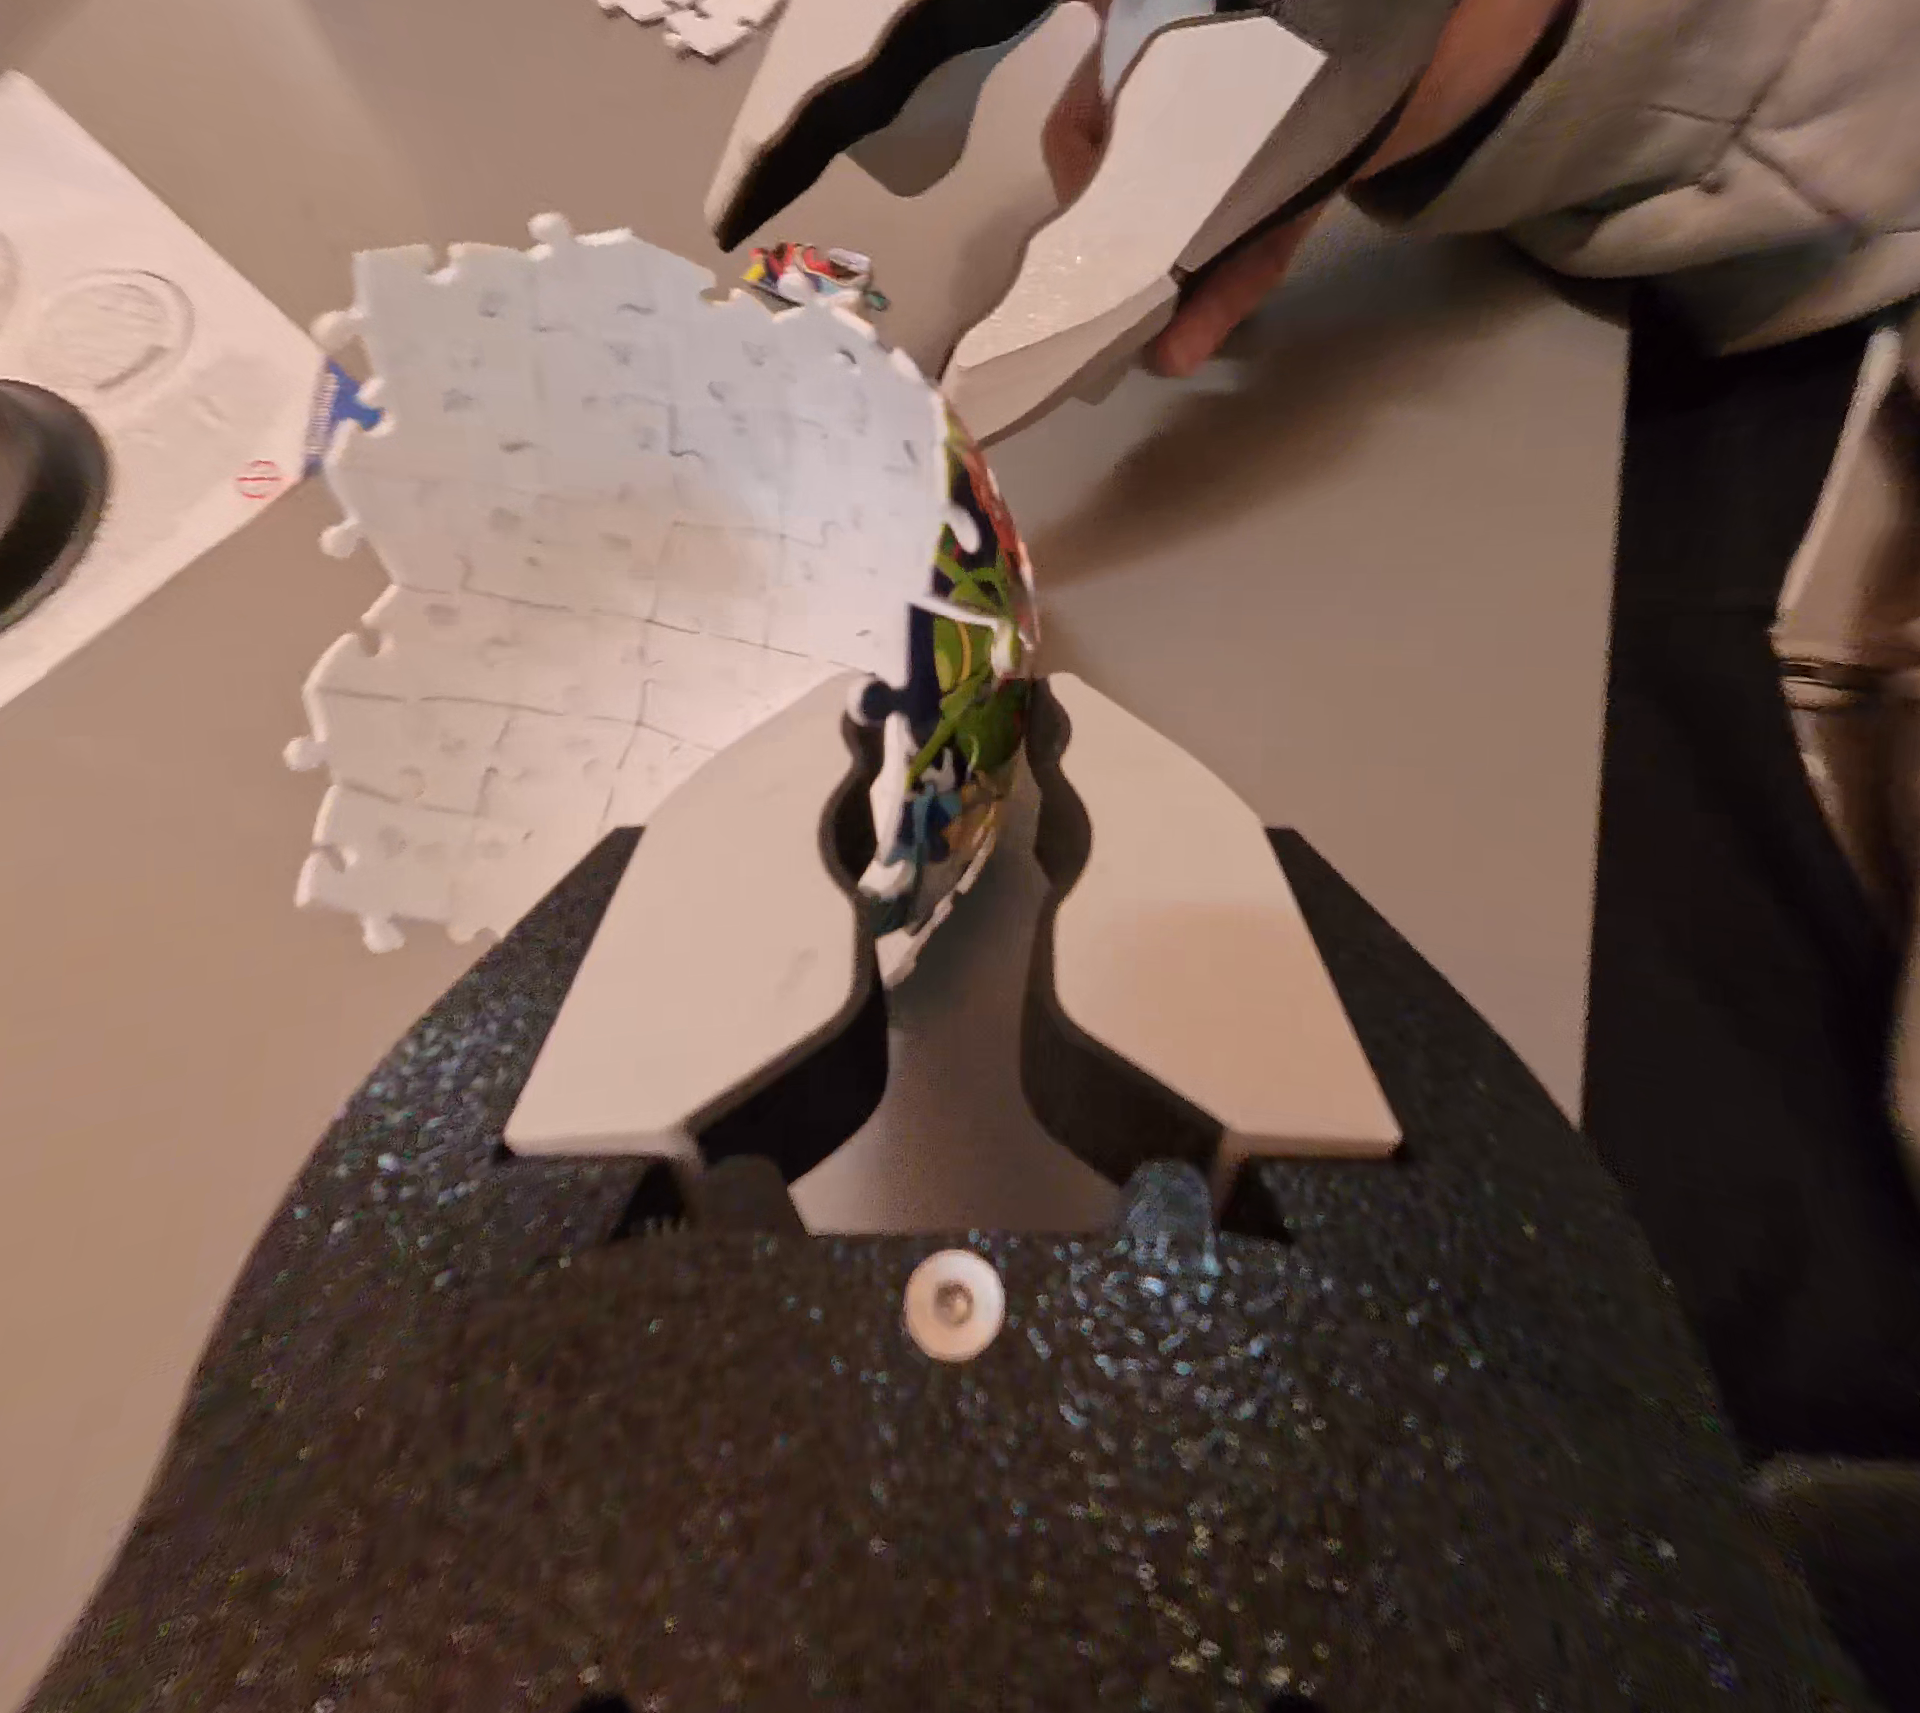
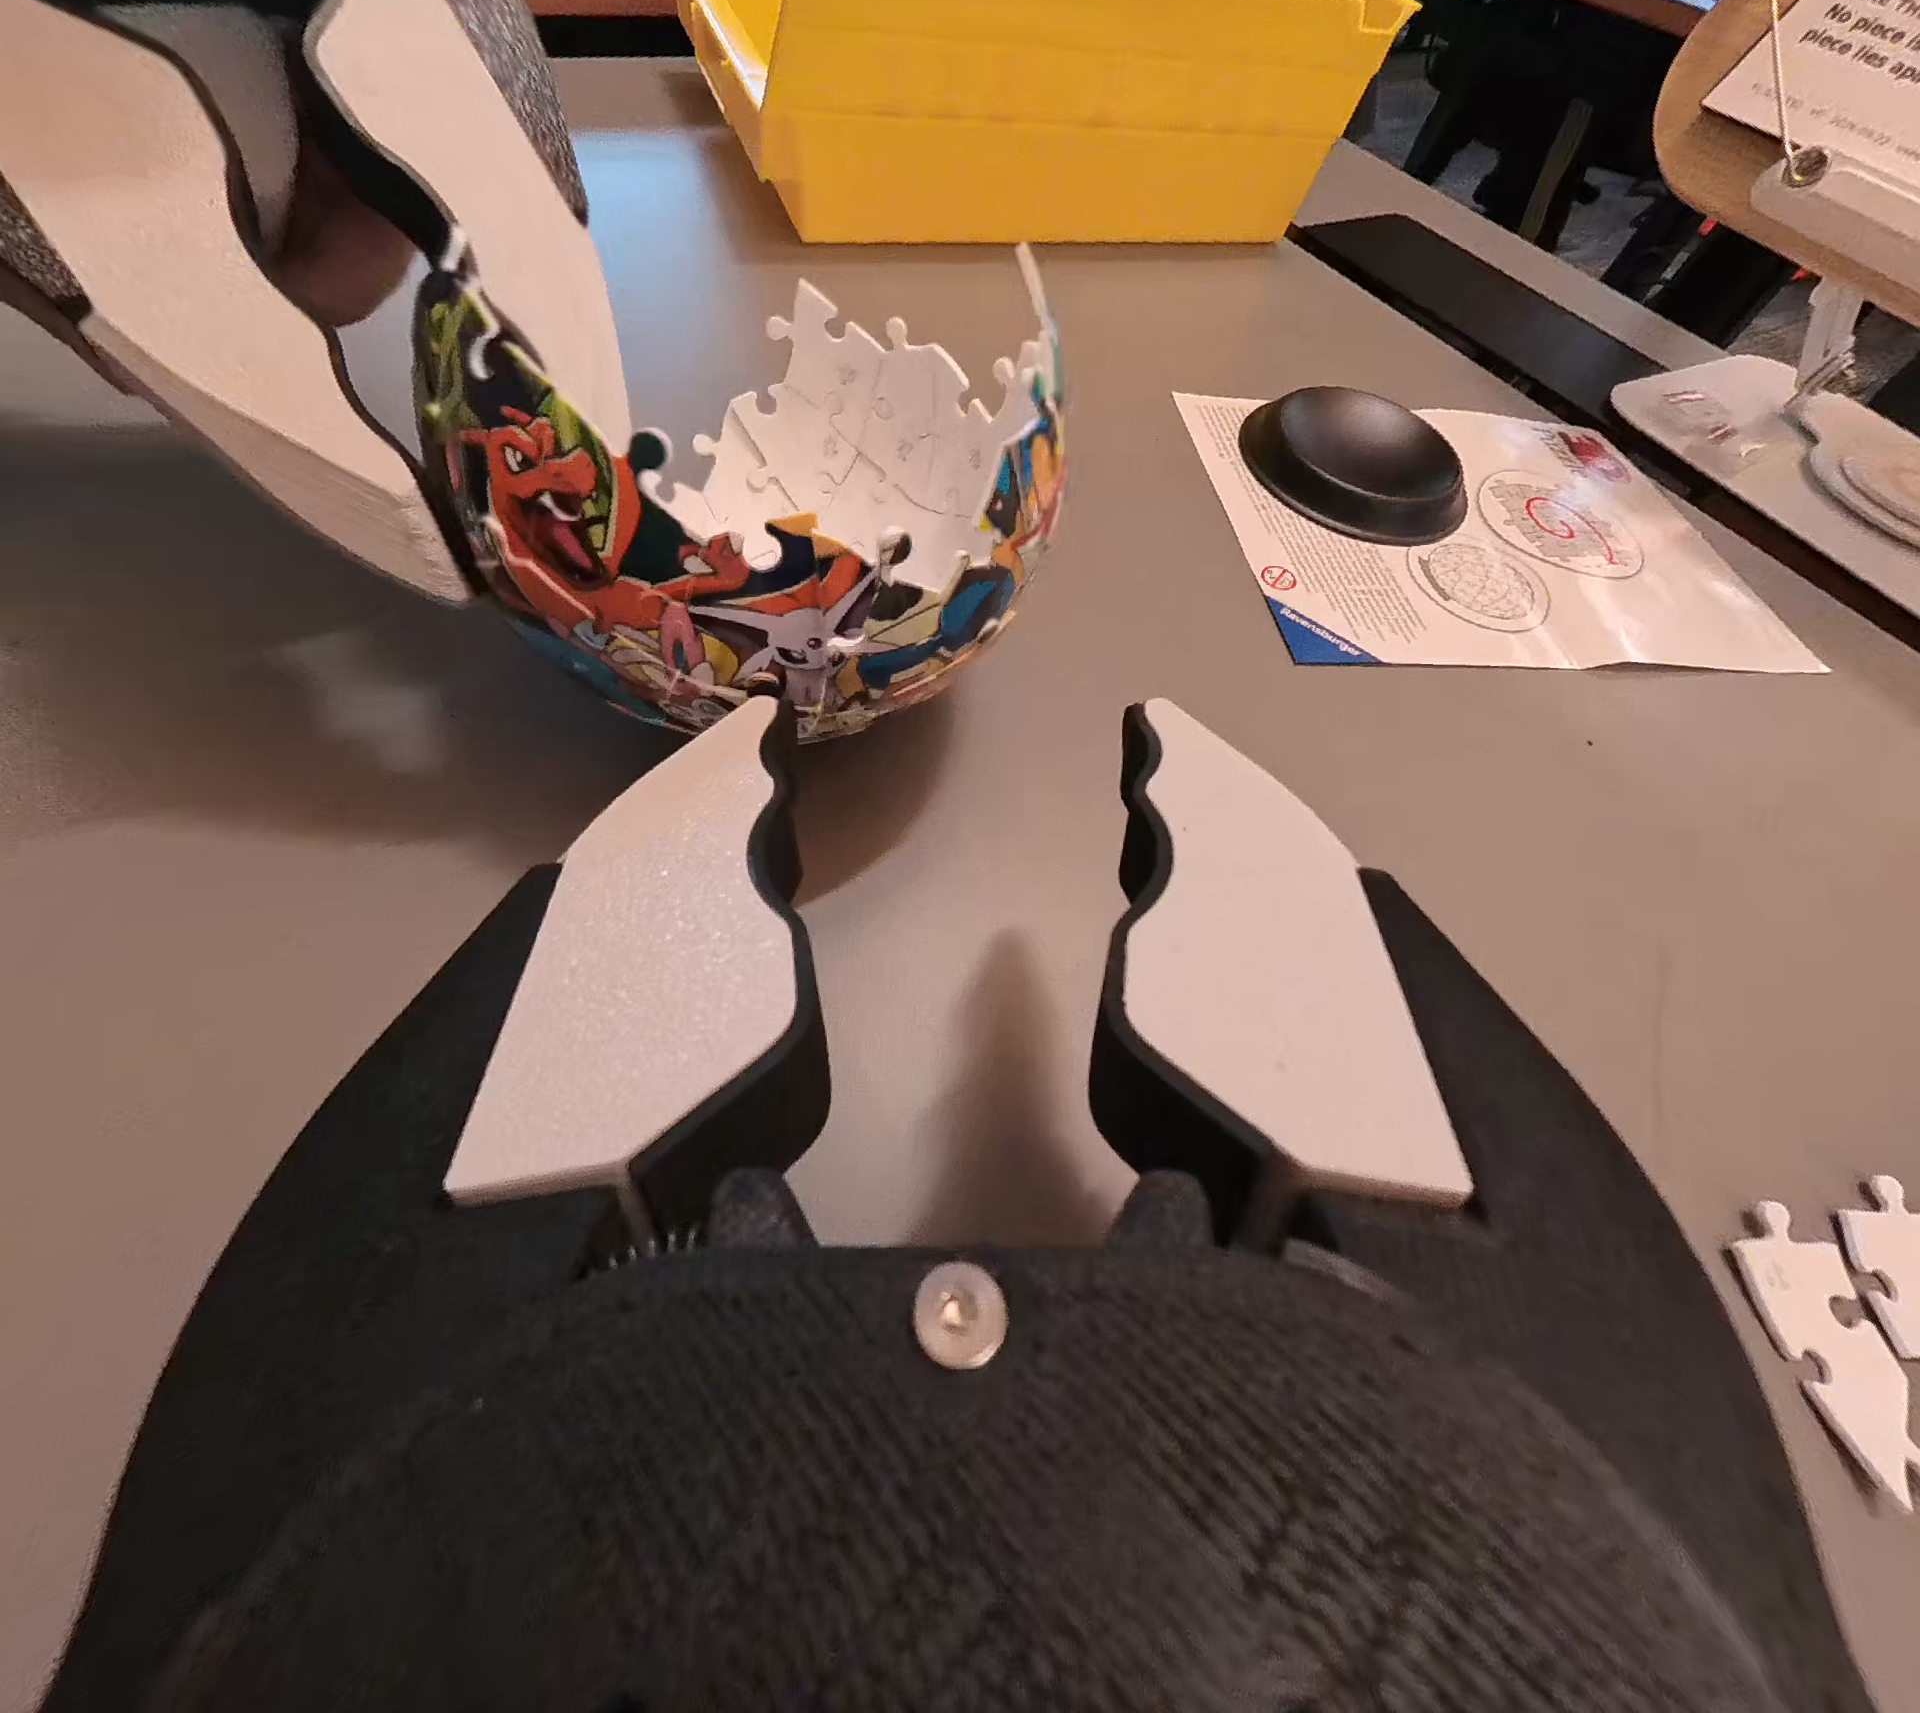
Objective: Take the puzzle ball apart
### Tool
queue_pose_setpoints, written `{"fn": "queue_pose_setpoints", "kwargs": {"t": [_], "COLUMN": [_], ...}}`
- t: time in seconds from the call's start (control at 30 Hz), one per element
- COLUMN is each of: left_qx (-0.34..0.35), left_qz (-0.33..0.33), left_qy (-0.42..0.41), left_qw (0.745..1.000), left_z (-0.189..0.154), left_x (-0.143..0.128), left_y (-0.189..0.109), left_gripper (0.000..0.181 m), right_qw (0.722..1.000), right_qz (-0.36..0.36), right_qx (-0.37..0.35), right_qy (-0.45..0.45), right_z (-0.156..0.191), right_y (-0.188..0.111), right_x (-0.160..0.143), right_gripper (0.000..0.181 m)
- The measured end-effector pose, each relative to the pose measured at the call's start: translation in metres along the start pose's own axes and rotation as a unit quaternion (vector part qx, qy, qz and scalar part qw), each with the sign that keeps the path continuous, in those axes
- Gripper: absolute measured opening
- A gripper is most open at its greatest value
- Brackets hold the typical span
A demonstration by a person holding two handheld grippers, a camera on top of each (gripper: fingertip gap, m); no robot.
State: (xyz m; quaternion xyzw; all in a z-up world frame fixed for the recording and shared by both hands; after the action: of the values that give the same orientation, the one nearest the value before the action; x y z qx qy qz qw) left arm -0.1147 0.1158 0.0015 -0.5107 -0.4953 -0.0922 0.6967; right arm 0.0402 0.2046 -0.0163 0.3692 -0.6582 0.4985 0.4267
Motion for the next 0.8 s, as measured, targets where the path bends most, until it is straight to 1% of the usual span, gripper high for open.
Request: {"fn": "queue_pose_setpoints", "kwargs": {"t": [0.17,0.27,0.43,0.47,0.63,0.73,0.8], "left_qx": [-0.088,-0.092,-0.094,-0.096,-0.129,-0.157,-0.172], "left_qz": [0.011,0.023,0.056,0.058,0.067,0.072,0.074], "left_qy": [-0.034,-0.027,-0.032,-0.035,-0.046,-0.057,-0.068], "left_qw": [0.995,0.995,0.993,0.993,0.988,0.983,0.98], "left_z": [0.003,0.007,0.011,0.012,0.014,0.017,0.02], "left_x": [0.003,0.004,0.004,0.005,0.01,0.012,0.013], "left_y": [0.0,-0.003,-0.011,-0.012,-0.008,-0.005,-0.004], "left_gripper": [0.024,0.028,0.028,0.026,0.009,0.006,0.004], "right_qw": [1.0,1.0,1.0,0.999,0.999,0.998,0.997], "right_qz": [-0.001,0.0,-0.004,-0.004,-0.008,-0.005,-0.011], "right_qx": [0.005,0.001,-0.001,-0.002,-0.006,-0.017,0.001], "right_qy": [-0.006,-0.018,-0.031,-0.033,-0.048,-0.06,-0.076], "right_z": [-0.002,-0.001,0.001,0.001,0.002,0.004,0.008], "right_y": [0.002,0.003,0.003,0.003,0.005,0.006,0.006], "right_x": [0.0,0.0,0.001,0.001,0.002,0.002,0.002], "right_gripper": [0.06,0.06,0.059,0.059,0.057,0.054,0.063]}}
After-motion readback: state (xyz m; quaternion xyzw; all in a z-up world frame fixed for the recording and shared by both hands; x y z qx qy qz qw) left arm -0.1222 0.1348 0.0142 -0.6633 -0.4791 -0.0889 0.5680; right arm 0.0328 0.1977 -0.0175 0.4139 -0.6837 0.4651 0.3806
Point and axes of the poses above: each gripper's, where its closed fingertips meet, y out along the fingers, x out of its top, z = x × y across the jaws, the point moved 8 cm from there along -y, back along the fingers, and after that the axes turned 1 degree about -z, right-handed, at the moved point
